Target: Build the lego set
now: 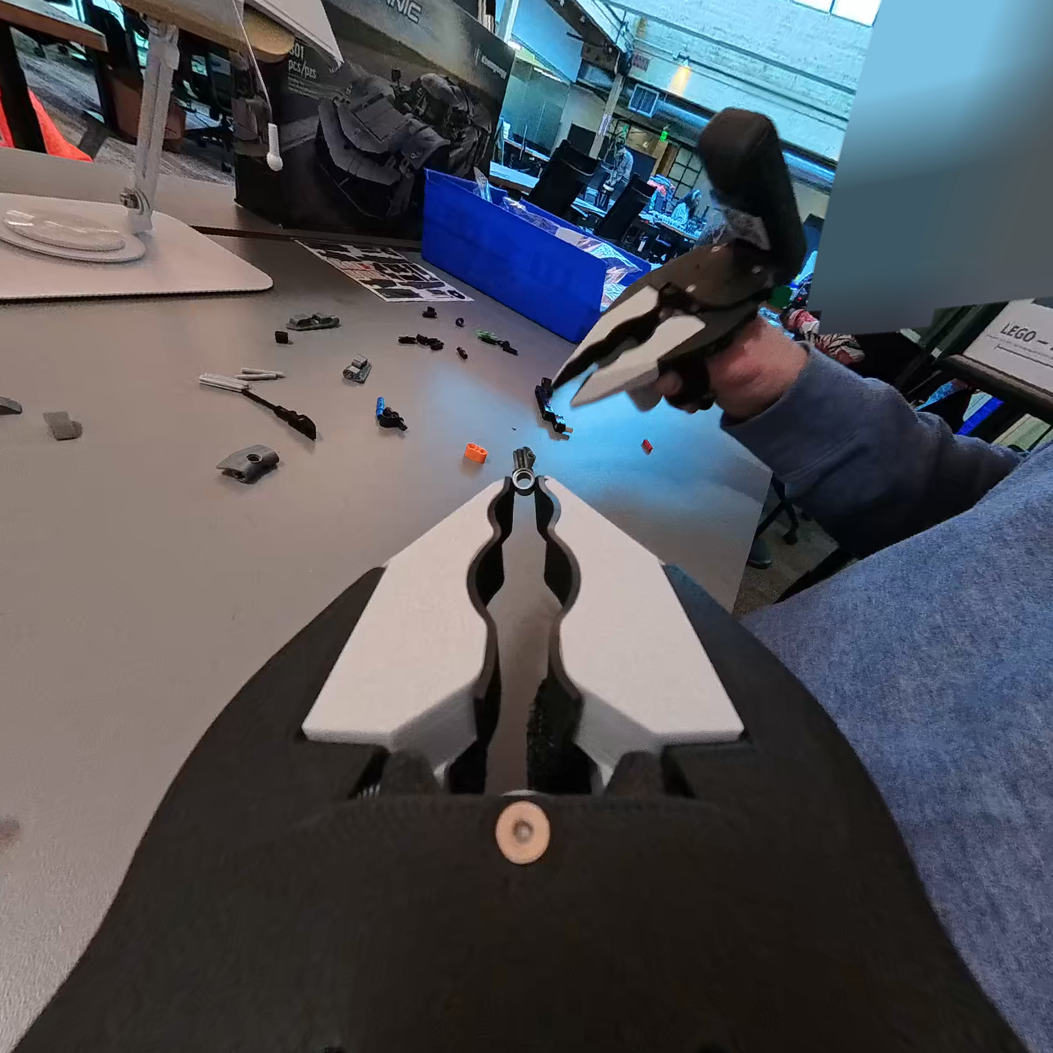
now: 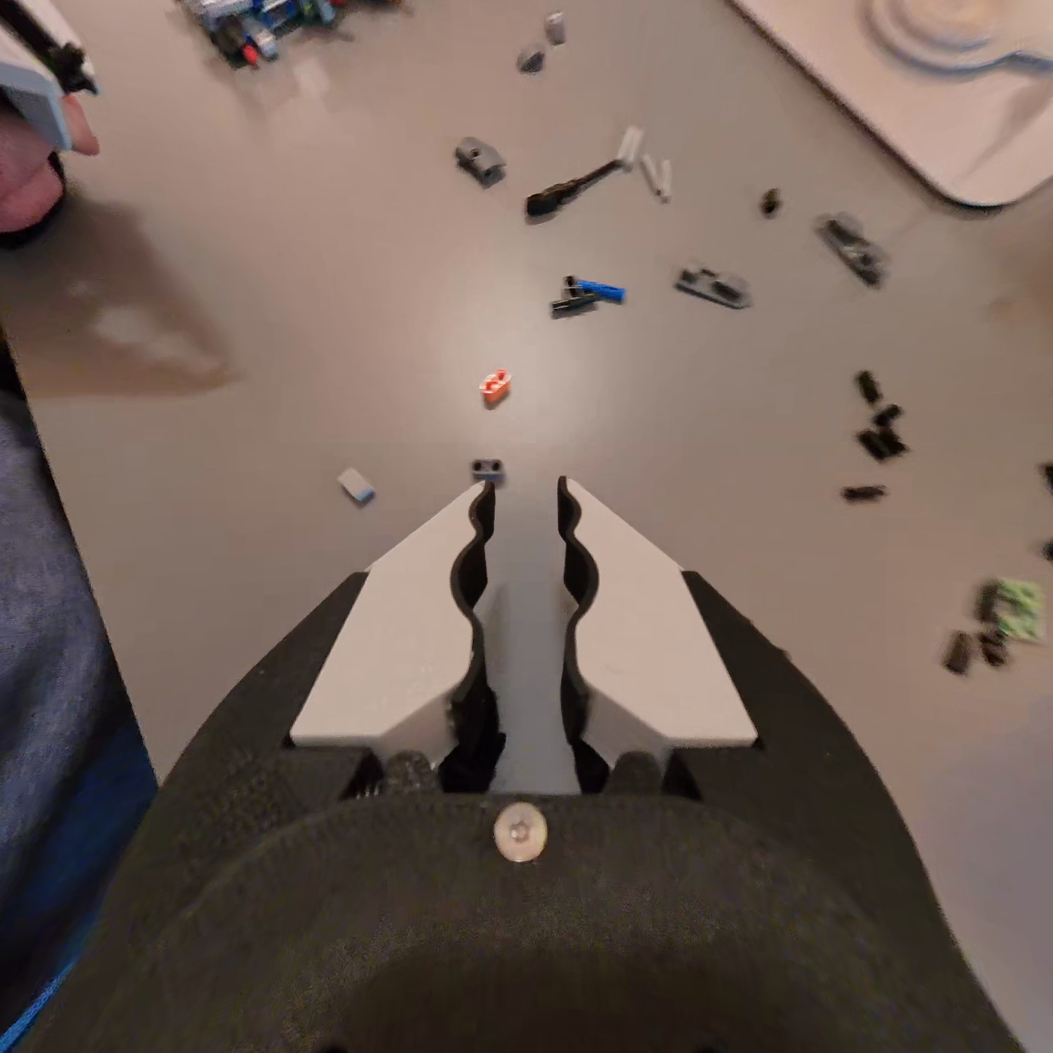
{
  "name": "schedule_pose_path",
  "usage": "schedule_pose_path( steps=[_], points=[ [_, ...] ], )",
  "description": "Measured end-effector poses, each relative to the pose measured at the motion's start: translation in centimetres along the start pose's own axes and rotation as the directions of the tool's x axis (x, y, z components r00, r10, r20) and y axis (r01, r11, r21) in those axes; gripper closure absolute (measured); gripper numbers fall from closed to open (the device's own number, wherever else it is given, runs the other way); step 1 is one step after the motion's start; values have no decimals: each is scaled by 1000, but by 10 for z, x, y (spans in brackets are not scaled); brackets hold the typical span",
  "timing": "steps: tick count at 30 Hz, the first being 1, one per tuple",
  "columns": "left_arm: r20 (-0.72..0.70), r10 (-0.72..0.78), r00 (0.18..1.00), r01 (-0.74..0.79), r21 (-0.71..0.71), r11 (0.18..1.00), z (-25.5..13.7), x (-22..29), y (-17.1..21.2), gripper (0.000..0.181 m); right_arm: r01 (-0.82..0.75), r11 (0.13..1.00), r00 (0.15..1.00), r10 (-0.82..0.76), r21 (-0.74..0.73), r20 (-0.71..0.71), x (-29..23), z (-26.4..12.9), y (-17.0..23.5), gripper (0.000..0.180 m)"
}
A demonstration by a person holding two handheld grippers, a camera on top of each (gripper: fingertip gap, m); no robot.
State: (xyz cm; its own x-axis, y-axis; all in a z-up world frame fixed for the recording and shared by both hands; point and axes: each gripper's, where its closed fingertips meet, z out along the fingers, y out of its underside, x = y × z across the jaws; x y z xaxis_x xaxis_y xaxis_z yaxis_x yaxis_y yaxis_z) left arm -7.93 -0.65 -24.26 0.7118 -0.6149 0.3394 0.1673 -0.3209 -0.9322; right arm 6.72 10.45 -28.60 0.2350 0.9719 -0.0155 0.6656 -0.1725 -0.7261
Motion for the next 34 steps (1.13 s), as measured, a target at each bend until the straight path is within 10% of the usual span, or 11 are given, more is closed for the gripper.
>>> schedule_pose_path(
  steps=[13,34],
  points=[
    [-3,-4,1000,4,-17,1000,4,-1,2,176,-248,966,933,260,77,-251,79,-39,94,144],
    [8,31,1000,-31,-23,999,13,2,2,176,-80,996,923,92,47,-373,75,-39,90,142]
  ],
)
